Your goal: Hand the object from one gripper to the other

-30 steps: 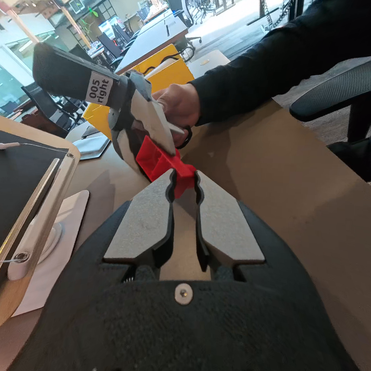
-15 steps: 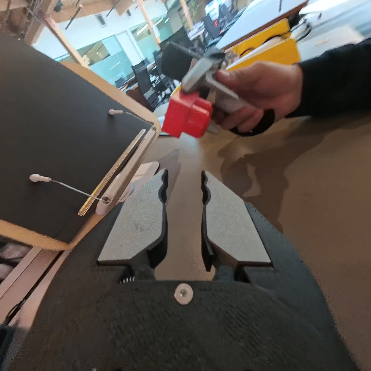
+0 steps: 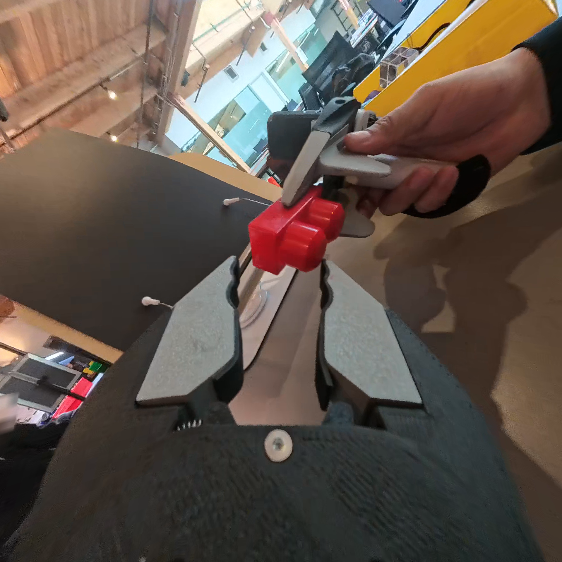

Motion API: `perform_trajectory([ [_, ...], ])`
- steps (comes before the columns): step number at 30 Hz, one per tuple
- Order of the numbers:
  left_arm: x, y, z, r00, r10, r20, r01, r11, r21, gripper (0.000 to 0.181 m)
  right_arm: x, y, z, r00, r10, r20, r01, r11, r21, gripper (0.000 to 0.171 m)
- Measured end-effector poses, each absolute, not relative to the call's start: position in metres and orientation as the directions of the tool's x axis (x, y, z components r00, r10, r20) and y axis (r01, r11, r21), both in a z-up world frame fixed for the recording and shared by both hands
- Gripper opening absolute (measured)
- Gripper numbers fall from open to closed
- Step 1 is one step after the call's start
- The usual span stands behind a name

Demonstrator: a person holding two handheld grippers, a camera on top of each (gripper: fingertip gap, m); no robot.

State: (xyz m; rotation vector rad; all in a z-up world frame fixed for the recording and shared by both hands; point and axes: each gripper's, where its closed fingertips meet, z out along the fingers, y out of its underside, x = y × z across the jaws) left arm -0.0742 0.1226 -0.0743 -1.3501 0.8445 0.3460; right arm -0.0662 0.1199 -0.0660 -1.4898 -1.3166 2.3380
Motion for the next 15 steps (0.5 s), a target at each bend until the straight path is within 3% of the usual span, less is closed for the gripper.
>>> perform_trajectory([
  [9, -0.054, 0.113, -0.09, 0.579, -0.373, -0.725, -0.693, 0.245, -0.679, 0.046, -0.072, 0.102, -0.082, -0.525, 0.407, -0.748, 0.458, -0.605, -0.651, 0.032],
  [12, -0.056, 0.114, -0.089, 0.636, -0.448, -0.628, -0.618, 0.19, -0.763, 0.045, -0.07, 0.103, -0.082, -0.514, 0.441, -0.736, 0.463, -0.579, -0.671, 0.034],
  [15, -0.064, 0.117, -0.074, 0.758, -0.488, -0.433, -0.418, 0.146, -0.897, 0.045, -0.065, 0.115, -0.071, -0.526, 0.471, -0.708, 0.398, -0.6, -0.694, 0.036],
])
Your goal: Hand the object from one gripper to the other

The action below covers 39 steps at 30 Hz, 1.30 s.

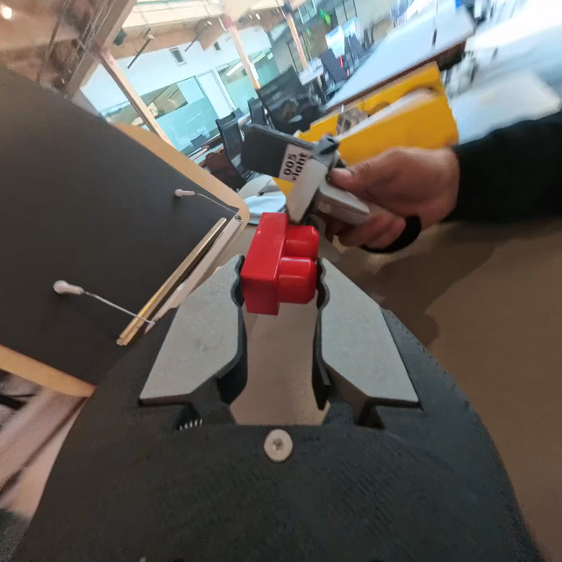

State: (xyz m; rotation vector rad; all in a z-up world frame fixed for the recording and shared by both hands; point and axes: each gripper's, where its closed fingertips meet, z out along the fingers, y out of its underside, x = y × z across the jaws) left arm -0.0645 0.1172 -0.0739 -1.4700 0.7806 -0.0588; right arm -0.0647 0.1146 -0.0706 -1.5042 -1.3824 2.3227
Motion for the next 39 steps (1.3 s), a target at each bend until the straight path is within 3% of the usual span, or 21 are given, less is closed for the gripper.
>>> perform_trajectory([
  [2, -0.071, 0.118, -0.067, 0.803, -0.545, -0.241, -0.232, 0.087, -0.969, 0.045, -0.061, 0.128, -0.063, -0.526, 0.508, -0.682, 0.329, -0.618, -0.714, 0.036],
  [6, -0.082, 0.12, -0.06, 0.778, -0.619, 0.109, 0.087, -0.066, -0.994, 0.044, -0.06, 0.146, -0.061, -0.455, 0.69, -0.562, 0.217, -0.527, -0.822, 0.057],
  [10, -0.086, 0.119, -0.057, 0.672, -0.661, 0.335, 0.281, -0.19, -0.941, 0.044, -0.063, 0.142, -0.053, -0.411, 0.83, -0.377, 0.108, -0.366, -0.924, 0.08],
  [15, -0.08, 0.116, -0.067, 0.474, -0.669, 0.573, 0.41, -0.408, -0.816, 0.045, -0.065, 0.126, -0.059, -0.349, 0.93, -0.12, 0.114, -0.085, -0.99, 0.084],
  [22, -0.057, 0.106, -0.089, 0.393, -0.655, 0.645, 0.327, -0.556, -0.764, 0.045, -0.077, 0.103, -0.094, -0.312, 0.929, 0.199, 0.231, 0.277, -0.933, 0.081],
  [27, -0.052, 0.106, -0.107, 0.412, -0.619, 0.669, 0.274, -0.616, -0.739, 0.045, -0.078, 0.097, -0.114, -0.317, 0.88, 0.355, 0.297, 0.447, -0.844, 0.036],
  [28, -0.053, 0.105, -0.107, 0.411, -0.62, 0.668, 0.269, -0.617, -0.739, 0.045, -0.078, 0.098, -0.114, -0.309, 0.876, 0.371, 0.3, 0.46, -0.836, 0.035],
  [34, -0.061, 0.113, -0.106, 0.496, -0.621, 0.607, 0.26, -0.561, -0.786, 0.048, -0.081, 0.107, -0.117, -0.278, 0.924, 0.261, 0.357, 0.352, -0.865, 0.034],
  [39, -0.086, 0.125, -0.117, 0.752, -0.61, 0.25, -0.011, -0.391, -0.92, 0.057, -0.078, 0.14, -0.117, -0.169, 0.985, -0.009, 0.414, 0.063, -0.908, 0.034],
])
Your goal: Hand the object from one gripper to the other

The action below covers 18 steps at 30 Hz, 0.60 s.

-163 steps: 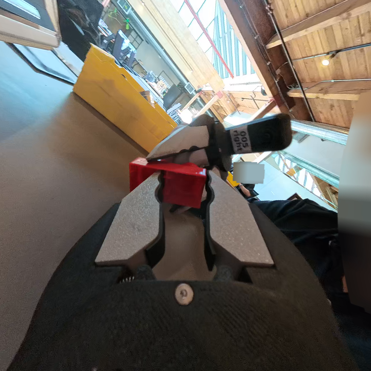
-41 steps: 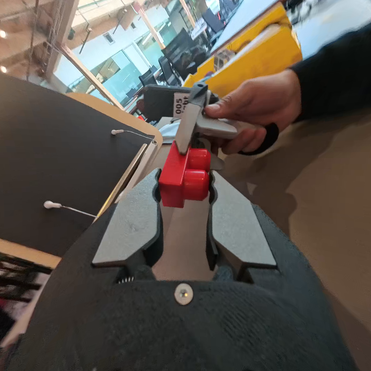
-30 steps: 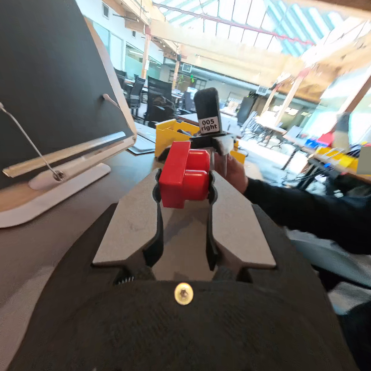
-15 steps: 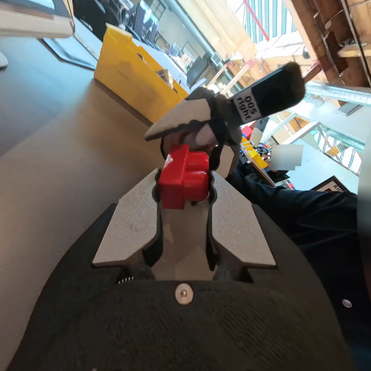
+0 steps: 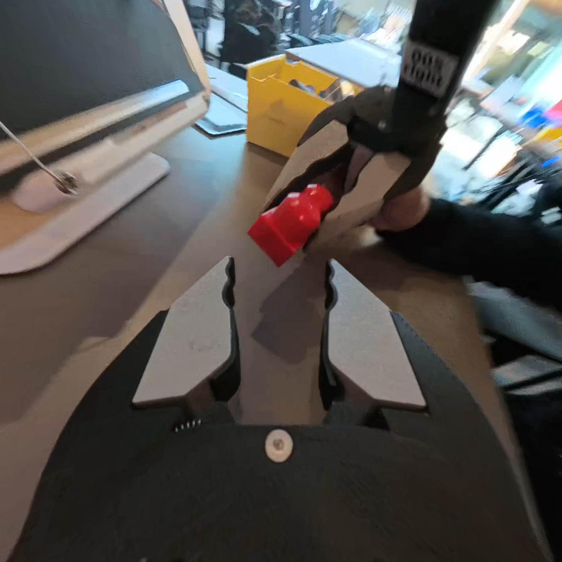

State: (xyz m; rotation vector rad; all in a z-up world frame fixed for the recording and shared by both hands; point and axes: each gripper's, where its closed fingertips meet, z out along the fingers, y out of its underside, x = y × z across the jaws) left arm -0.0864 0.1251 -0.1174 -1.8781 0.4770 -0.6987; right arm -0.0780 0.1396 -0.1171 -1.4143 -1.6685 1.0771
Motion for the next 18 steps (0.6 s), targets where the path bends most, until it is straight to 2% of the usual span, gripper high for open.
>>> perform_trajectory([
  [3, -0.095, 0.132, -0.124, 0.825, -0.563, -0.045, -0.238, -0.274, -0.932, 0.067, -0.074, 0.149, -0.111, -0.164, 0.96, -0.225, 0.399, -0.144, -0.905, 0.033],
  [6, -0.084, 0.133, -0.128, 0.791, -0.547, -0.274, -0.416, -0.153, -0.896, 0.065, -0.072, 0.143, -0.097, -0.26, 0.859, -0.442, 0.357, -0.34, -0.87, 0.034],
  [9, -0.08, 0.134, -0.129, 0.762, -0.491, -0.423, -0.526, -0.088, -0.846, 0.061, -0.069, 0.141, -0.087, -0.327, 0.747, -0.579, 0.339, -0.479, -0.81, 0.034],
  [14, -0.075, 0.131, -0.113, 0.721, -0.426, -0.546, -0.588, 0.039, -0.808, 0.054, -0.068, 0.137, -0.1, -0.319, 0.694, -0.645, 0.424, -0.504, -0.753, 0.034],
  [18, -0.074, 0.131, -0.11, 0.697, -0.394, -0.599, -0.625, 0.075, -0.777, 0.051, -0.07, 0.127, -0.113, -0.31, 0.675, -0.67, 0.496, -0.487, -0.719, 0.034],
])
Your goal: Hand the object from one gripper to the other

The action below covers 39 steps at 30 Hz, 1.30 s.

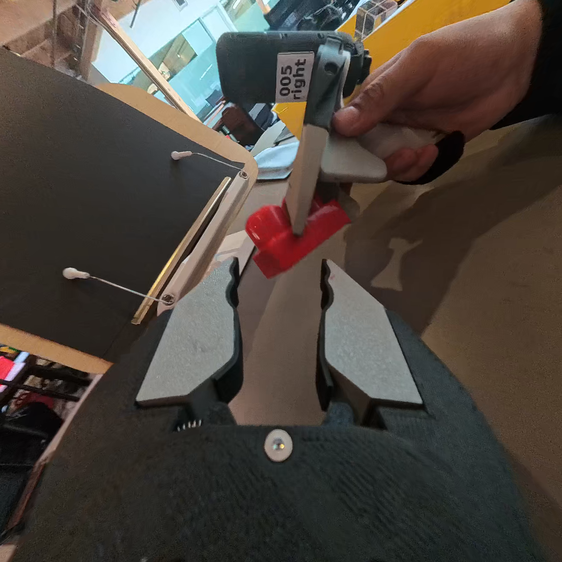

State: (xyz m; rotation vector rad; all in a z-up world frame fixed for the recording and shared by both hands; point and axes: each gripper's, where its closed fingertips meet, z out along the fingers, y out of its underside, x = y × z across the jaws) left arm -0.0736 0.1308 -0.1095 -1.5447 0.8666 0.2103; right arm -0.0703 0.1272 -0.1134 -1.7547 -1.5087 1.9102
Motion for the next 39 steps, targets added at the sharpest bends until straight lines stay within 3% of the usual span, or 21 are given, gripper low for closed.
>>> perform_trajectory([
  [7, -0.062, 0.126, -0.117, 0.566, -0.373, -0.735, -0.744, 0.153, -0.65, 0.053, -0.069, 0.114, -0.131, -0.3, 0.691, -0.657, 0.584, -0.411, -0.699, 0.034],
  [11, -0.06, 0.124, -0.123, 0.442, -0.326, -0.835, -0.837, 0.183, -0.515, 0.048, -0.07, 0.111, -0.136, -0.301, 0.708, -0.639, 0.598, -0.382, -0.704, 0.034],
  [15, -0.066, 0.126, -0.109, 0.502, -0.301, -0.811, -0.807, 0.173, -0.564, 0.047, -0.07, 0.114, -0.118, -0.349, 0.717, -0.604, 0.525, -0.385, -0.759, 0.035],
  [20, -0.083, 0.129, -0.082, 0.758, -0.349, -0.552, -0.551, 0.112, -0.827, 0.047, -0.065, 0.129, -0.085, -0.398, 0.747, -0.534, 0.365, -0.405, -0.838, 0.037],
  [24, -0.086, 0.128, -0.073, 0.851, -0.511, -0.118, -0.143, -0.01, -0.99, 0.046, -0.057, 0.138, -0.062, -0.419, 0.797, -0.434, 0.238, -0.365, -0.9, 0.048],
  [27, -0.078, 0.121, -0.068, 0.743, -0.64, 0.197, 0.134, -0.146, -0.98, 0.046, -0.052, 0.127, -0.05, -0.463, 0.828, -0.316, 0.17, -0.267, -0.949, 0.055],
  [29, -0.072, 0.118, -0.064, 0.67, -0.679, 0.3, 0.226, -0.198, -0.954, 0.046, -0.054, 0.121, -0.051, -0.44, 0.873, -0.208, 0.145, -0.16, -0.976, 0.057],
  [35, -0.054, 0.11, -0.07, 0.604, -0.718, 0.345, 0.213, -0.272, -0.939, 0.046, -0.063, 0.106, -0.072, -0.375, 0.926, 0.05, 0.189, 0.13, -0.973, 0.046],
  [39, -0.058, 0.113, -0.072, 0.597, -0.701, 0.391, 0.248, -0.302, -0.92, 0.046, -0.067, 0.109, -0.076, -0.349, 0.937, 0.0, 0.225, 0.084, -0.971, 0.043],
])
